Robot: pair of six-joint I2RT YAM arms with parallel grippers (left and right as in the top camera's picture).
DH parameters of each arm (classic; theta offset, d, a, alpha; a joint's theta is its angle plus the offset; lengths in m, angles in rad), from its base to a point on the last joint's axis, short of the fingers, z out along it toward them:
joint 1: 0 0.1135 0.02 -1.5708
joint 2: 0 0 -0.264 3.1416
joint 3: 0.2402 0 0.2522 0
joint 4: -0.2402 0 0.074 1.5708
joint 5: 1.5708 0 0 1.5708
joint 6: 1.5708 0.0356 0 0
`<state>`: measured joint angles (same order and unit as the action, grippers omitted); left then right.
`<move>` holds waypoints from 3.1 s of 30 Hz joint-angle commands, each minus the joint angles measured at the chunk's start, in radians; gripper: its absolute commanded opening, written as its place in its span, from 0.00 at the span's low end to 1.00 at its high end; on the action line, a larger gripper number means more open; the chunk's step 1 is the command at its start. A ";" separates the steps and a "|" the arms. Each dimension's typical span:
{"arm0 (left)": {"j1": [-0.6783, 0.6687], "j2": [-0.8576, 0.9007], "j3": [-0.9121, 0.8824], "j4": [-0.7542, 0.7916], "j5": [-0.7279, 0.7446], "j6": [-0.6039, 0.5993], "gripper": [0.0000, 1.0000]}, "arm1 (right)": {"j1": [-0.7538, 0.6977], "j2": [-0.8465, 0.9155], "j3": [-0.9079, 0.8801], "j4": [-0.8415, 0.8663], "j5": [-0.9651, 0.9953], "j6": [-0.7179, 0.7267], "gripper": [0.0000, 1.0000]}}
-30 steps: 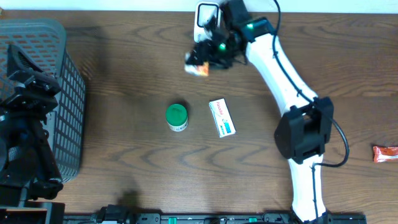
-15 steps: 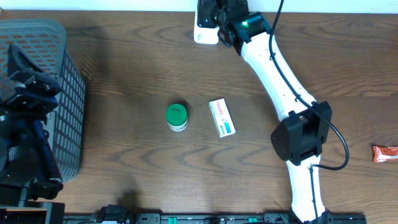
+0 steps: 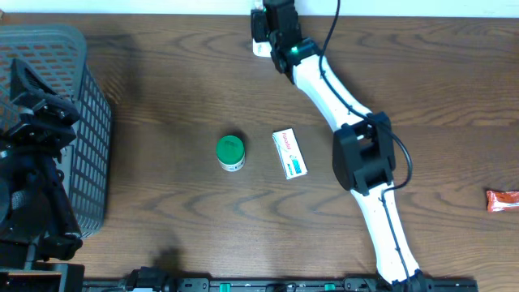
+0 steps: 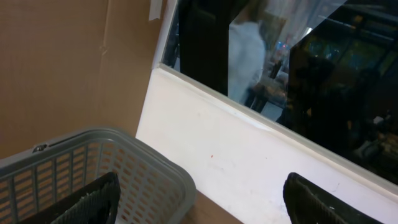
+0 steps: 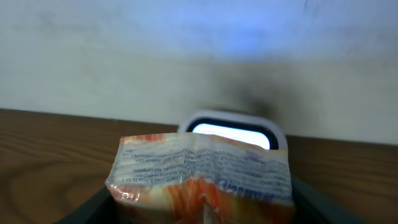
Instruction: Scan the item barcode
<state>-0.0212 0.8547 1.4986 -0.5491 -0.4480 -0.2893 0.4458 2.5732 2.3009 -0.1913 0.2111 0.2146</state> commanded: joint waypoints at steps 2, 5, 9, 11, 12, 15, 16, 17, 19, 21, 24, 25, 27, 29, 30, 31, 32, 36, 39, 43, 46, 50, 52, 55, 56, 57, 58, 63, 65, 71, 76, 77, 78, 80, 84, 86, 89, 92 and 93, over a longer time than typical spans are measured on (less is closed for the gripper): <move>0.004 -0.001 -0.003 0.003 -0.009 -0.005 0.84 | 0.001 0.025 0.007 0.011 0.081 -0.022 0.62; 0.004 -0.001 -0.003 0.003 -0.009 -0.005 0.84 | -0.001 0.031 0.007 -0.001 0.087 -0.021 0.62; 0.004 -0.001 -0.003 0.003 -0.009 -0.005 0.84 | -0.002 0.017 0.034 -0.023 0.087 -0.021 0.63; 0.004 -0.001 -0.003 0.004 -0.009 -0.005 0.84 | -0.002 -0.001 0.073 -0.090 0.089 -0.022 0.63; 0.004 -0.001 -0.003 0.004 -0.009 -0.005 0.84 | -0.003 -0.016 0.097 -0.137 0.096 -0.022 0.62; 0.004 -0.001 -0.003 0.004 -0.009 -0.005 0.84 | -0.012 -0.074 0.166 -0.297 0.160 -0.029 0.62; 0.004 -0.001 -0.003 0.004 -0.009 -0.005 0.84 | -0.017 -0.102 0.192 -0.373 0.187 -0.029 0.61; 0.004 -0.001 -0.003 0.004 -0.009 -0.005 0.84 | -0.024 -0.133 0.216 -0.459 0.215 -0.029 0.61; 0.004 -0.001 -0.003 0.004 -0.009 -0.005 0.84 | -0.041 -0.198 0.243 -0.624 0.255 -0.029 0.61; 0.004 -0.001 -0.003 0.004 -0.009 -0.005 0.84 | -0.065 -0.269 0.250 -0.796 0.259 -0.011 0.58; 0.004 -0.001 -0.003 0.004 -0.009 -0.044 0.84 | -0.124 -0.363 0.250 -1.056 0.259 0.077 0.57; 0.004 -0.001 -0.003 0.004 -0.009 -0.057 0.84 | -0.154 -0.390 0.250 -1.131 0.259 0.091 0.57; 0.004 -0.001 -0.003 0.004 -0.009 -0.072 0.84 | -0.227 -0.422 0.250 -1.248 0.259 0.117 0.57; 0.004 -0.001 -0.003 0.012 -0.009 -0.072 0.84 | -0.314 -0.430 0.250 -1.340 0.259 0.167 0.57; 0.004 -0.001 -0.003 0.018 -0.009 -0.072 0.84 | -0.356 -0.430 0.249 -1.376 0.257 0.192 0.57; 0.004 -0.001 -0.003 0.025 -0.009 -0.074 0.84 | -0.406 -0.427 0.245 -1.410 0.251 0.215 0.57; 0.004 -0.001 -0.003 0.032 -0.009 -0.082 0.84 | -0.460 -0.423 0.229 -1.429 0.238 0.228 0.58; 0.004 -0.001 -0.003 0.052 -0.009 -0.090 0.84 | -0.639 -0.419 0.121 -1.405 0.172 0.226 0.57; 0.004 -0.001 -0.003 0.037 -0.008 -0.085 0.84 | -0.752 -0.419 0.010 -1.354 0.121 0.226 0.54; 0.004 -0.002 -0.022 0.053 0.096 -0.001 0.84 | -0.860 -0.419 -0.135 -1.276 0.086 0.226 0.53; 0.004 -0.003 -0.042 0.077 0.219 0.069 0.85 | -0.922 -0.419 -0.235 -1.219 0.086 0.220 0.58; 0.004 -0.003 -0.060 0.098 0.257 0.087 0.84 | -0.995 -0.419 -0.332 -1.158 0.087 0.174 0.69; 0.004 -0.003 -0.065 0.106 0.256 0.087 0.84 | -1.022 -0.419 -0.361 -1.136 0.076 0.169 0.73; 0.004 -0.003 -0.068 0.110 0.256 0.087 0.84 | -1.057 -0.419 -0.367 -1.121 0.016 0.164 0.93; 0.004 -0.003 -0.068 0.111 0.256 0.087 0.84 | -1.065 -0.422 -0.361 -1.120 -0.002 0.156 0.99; 0.004 -0.003 -0.068 0.113 0.256 0.087 0.84 | -1.070 -0.423 -0.348 -1.121 -0.018 0.142 0.99; 0.004 -0.003 -0.068 0.114 0.256 0.087 0.84 | -1.071 -0.425 -0.330 -1.129 -0.032 0.127 0.99; 0.004 -0.003 -0.068 0.114 0.256 0.087 0.84 | -1.036 -0.445 -0.146 -1.223 -0.209 0.102 0.99; 0.004 -0.003 -0.068 0.116 0.256 0.087 0.84 | -0.995 -0.466 -0.070 -1.266 -0.317 0.104 0.99; 0.004 -0.003 -0.068 0.121 0.256 0.087 0.84 | -0.755 -0.533 -0.035 -1.313 -0.506 0.107 0.54; 0.004 -0.003 -0.068 0.129 0.254 0.087 0.84 | -0.447 -0.517 -0.099 -1.242 -0.394 0.215 0.01; 0.004 -0.003 -0.068 0.129 0.254 0.087 0.85 | -0.409 -0.513 -0.120 -1.221 -0.370 0.238 0.01; 0.004 -0.005 -0.068 0.131 0.254 0.087 0.84 | -0.365 -0.508 -0.151 -1.189 -0.356 0.252 0.01; 0.004 -0.010 -0.068 0.133 0.254 0.087 0.85 | -0.294 -0.495 -0.219 -1.131 -0.353 0.258 0.01; 0.004 -0.030 -0.068 0.136 0.254 0.087 0.84 | -0.175 -0.475 -0.333 -1.080 -0.341 0.294 0.01; 0.004 -0.042 -0.068 0.136 0.254 0.087 0.84 | -0.116 -0.473 -0.379 -1.055 -0.339 0.293 0.01; 0.004 -0.060 -0.068 0.136 0.254 0.087 0.85 | -0.038 -0.473 -0.426 -1.051 -0.306 0.294 0.01; 0.004 -0.072 -0.068 0.136 0.254 0.087 0.84 | 0.018 -0.473 -0.484 -1.071 -0.192 0.322 0.01; 0.004 -0.075 -0.068 0.136 0.254 0.087 0.84 | 0.028 -0.473 -0.508 -1.077 -0.151 0.341 0.01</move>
<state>-0.0212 0.7898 1.4334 -0.4183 -0.2073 -0.2195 0.4347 2.1010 1.8462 -1.2556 -0.0856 0.4973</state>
